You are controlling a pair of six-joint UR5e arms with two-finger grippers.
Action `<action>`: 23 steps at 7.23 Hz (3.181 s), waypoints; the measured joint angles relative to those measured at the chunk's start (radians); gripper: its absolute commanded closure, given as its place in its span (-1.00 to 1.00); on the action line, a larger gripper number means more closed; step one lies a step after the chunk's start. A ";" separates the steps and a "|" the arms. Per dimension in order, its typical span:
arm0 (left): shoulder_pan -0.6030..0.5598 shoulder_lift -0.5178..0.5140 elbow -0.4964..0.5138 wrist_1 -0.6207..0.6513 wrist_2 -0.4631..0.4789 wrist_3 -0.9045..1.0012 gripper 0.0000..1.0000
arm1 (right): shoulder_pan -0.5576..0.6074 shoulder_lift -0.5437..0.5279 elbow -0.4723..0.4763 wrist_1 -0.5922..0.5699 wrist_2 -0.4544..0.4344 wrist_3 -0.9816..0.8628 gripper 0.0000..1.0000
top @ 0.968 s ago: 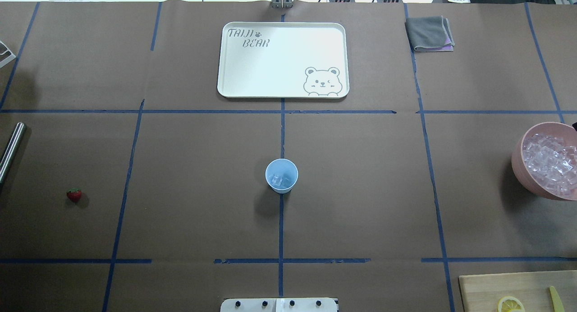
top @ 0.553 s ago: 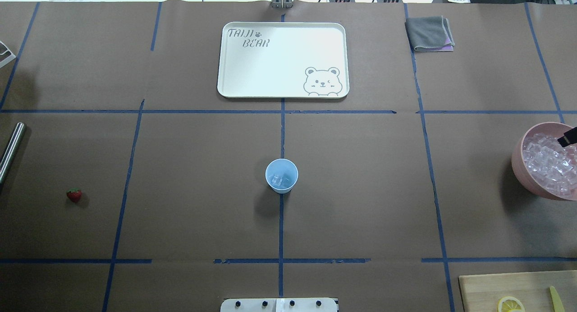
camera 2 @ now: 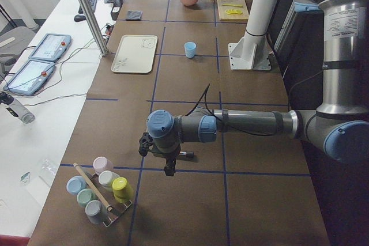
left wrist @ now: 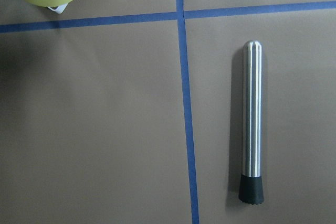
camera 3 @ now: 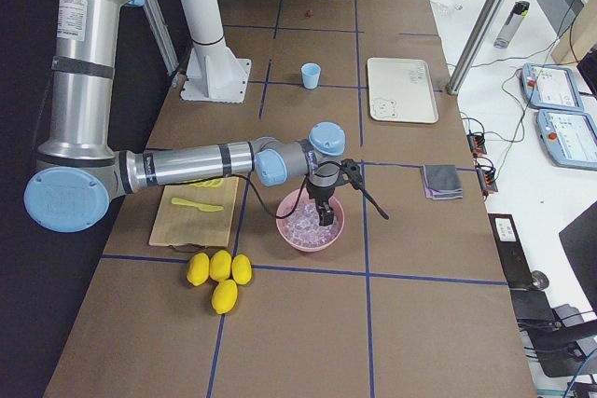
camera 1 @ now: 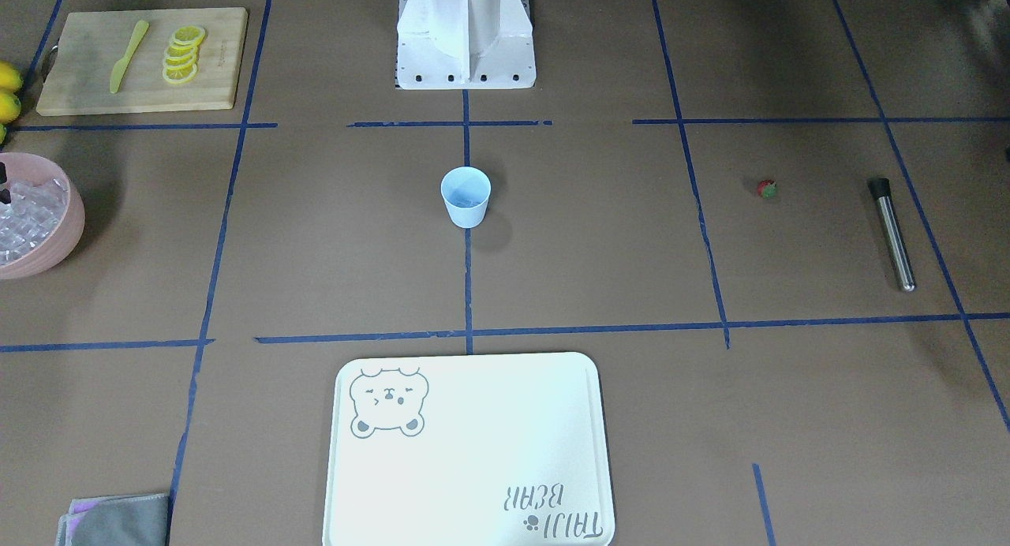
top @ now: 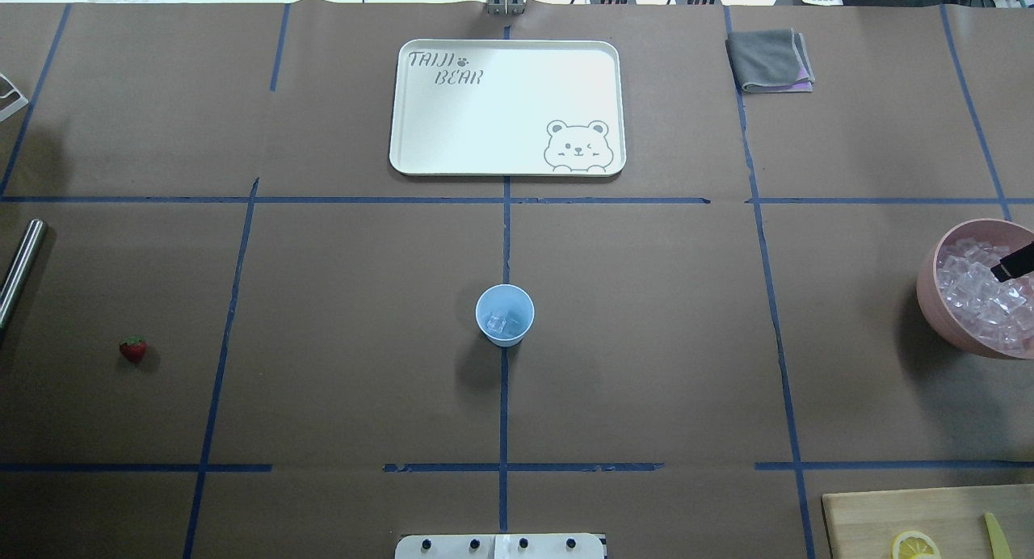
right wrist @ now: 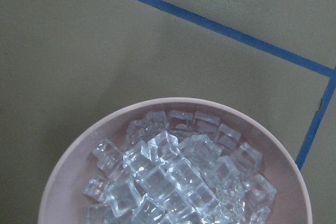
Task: Mash ice and strawberries in cup
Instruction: 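Lower the right gripper into the pink bowl and grasp a third ice cube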
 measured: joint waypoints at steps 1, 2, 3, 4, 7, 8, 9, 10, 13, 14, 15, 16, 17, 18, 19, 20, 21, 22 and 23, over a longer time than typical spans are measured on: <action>0.004 0.000 0.000 0.000 0.000 0.000 -1.00 | -0.006 -0.016 -0.002 0.023 0.001 0.001 -0.86; 0.006 0.000 0.001 0.000 0.000 0.000 -1.00 | -0.011 -0.037 -0.003 0.055 0.004 0.002 -0.78; 0.008 -0.001 0.002 0.000 0.000 0.000 -1.00 | -0.018 -0.049 -0.005 0.075 0.006 0.003 -0.76; 0.009 0.000 0.002 0.000 0.000 0.000 -1.00 | -0.030 -0.054 -0.009 0.083 0.006 0.003 -0.73; 0.010 -0.001 0.002 0.000 0.000 0.001 -1.00 | -0.063 -0.056 -0.029 0.089 0.002 0.000 -0.57; 0.010 -0.001 0.002 0.000 0.000 0.000 -1.00 | -0.066 -0.056 -0.033 0.089 0.001 -0.002 -0.43; 0.010 -0.001 0.001 0.000 0.000 0.000 -1.00 | -0.068 -0.056 -0.036 0.089 0.000 -0.005 0.06; 0.010 -0.002 -0.001 0.000 0.000 0.000 -1.00 | -0.069 -0.056 -0.038 0.090 0.000 -0.009 0.59; 0.010 -0.006 -0.004 0.001 -0.001 0.000 -1.00 | -0.069 -0.055 -0.040 0.091 -0.003 -0.013 0.92; 0.010 -0.007 -0.004 0.001 0.000 0.000 -1.00 | -0.069 -0.055 -0.038 0.091 -0.004 -0.014 0.91; 0.010 -0.008 -0.004 0.002 -0.001 0.000 -1.00 | -0.067 -0.055 -0.031 0.091 -0.002 -0.011 0.90; 0.010 -0.009 -0.004 0.002 -0.001 0.000 -1.00 | -0.057 -0.054 -0.011 0.084 0.003 -0.004 0.93; 0.010 -0.009 -0.003 0.001 0.000 0.000 -1.00 | -0.042 -0.049 0.024 0.063 0.006 0.019 1.00; 0.010 -0.009 -0.003 0.002 0.000 0.000 -1.00 | -0.032 -0.025 0.060 0.038 0.009 0.090 1.00; 0.010 -0.010 -0.002 0.001 0.000 0.000 -1.00 | -0.029 0.024 0.085 0.023 0.012 0.199 1.00; 0.010 -0.010 -0.002 0.000 0.000 0.000 -1.00 | -0.035 0.084 0.099 0.007 0.013 0.305 0.99; 0.010 -0.010 -0.002 0.000 -0.001 0.000 -1.00 | -0.058 0.139 0.112 -0.012 0.013 0.386 0.98; 0.011 -0.010 -0.003 0.000 -0.001 0.000 -1.00 | -0.098 0.188 0.124 -0.024 0.010 0.450 0.98; 0.011 -0.010 -0.004 0.000 -0.001 0.000 -1.00 | -0.161 0.242 0.129 -0.031 -0.002 0.533 0.98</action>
